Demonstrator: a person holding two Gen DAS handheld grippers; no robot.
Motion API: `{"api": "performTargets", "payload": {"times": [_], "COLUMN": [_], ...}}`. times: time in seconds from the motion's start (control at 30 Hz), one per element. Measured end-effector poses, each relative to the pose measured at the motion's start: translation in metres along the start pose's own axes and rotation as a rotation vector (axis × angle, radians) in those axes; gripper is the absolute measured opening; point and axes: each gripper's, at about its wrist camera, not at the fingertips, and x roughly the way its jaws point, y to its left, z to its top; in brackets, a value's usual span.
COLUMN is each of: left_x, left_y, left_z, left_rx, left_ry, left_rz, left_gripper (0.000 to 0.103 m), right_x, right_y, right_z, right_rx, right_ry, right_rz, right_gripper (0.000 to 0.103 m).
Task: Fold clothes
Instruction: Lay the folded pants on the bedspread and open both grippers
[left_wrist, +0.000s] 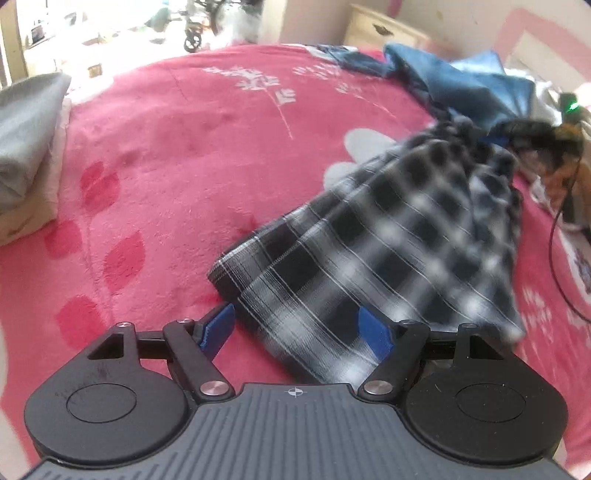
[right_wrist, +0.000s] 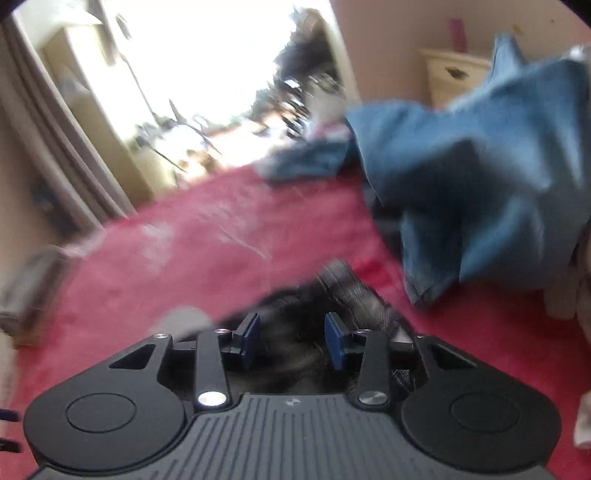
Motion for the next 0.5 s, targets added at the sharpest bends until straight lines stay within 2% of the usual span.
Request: {"api": "performTargets", "payload": {"times": [0.07,0.13,0.2,0.3,0.4,0.5], "left_x": [0.012,0.015,0.017,0.019,0.023,0.025], "left_y": [0.008,0.018,0.027,0.039,0.04,0.037], "left_z": [-0.004,-0.007,-0.009,-0.01,-0.007,-0.008], "left_rx": [-0.027,-0.055,-0.084,-0.118,-0.125,-0.101], "left_ry": [0.007,0.002,-0.006,-0.021,-0.037,-0.056], "left_rz": [0.01,0.005,-0.001,-0.016,-0.019,0.011], "left_gripper": [0.075,0.075,0.075,0.075,0.075,0.075], "right_x": [0.016,0.002,-0.028,-0.078,-0.085,-0.09], "right_y": [0.003,0.014,0.034,0.082,0.116,0.149], "right_z": [-0.002,-0.003,-0.008,-0.039,-0.083,-0.126], "right_rx": [-0.01,-0.011,-0.092,-0.324,-0.464,-0.599], "right_ry": [0.026,-0.017,-0.077,-0.119,-0.048,0.026], "right_rz": [-0.092,-0.103,-0.045,0.076,0.16,0.243], "right_gripper": [0.037,0.039,0.039,0.039,0.039,0.039]}}
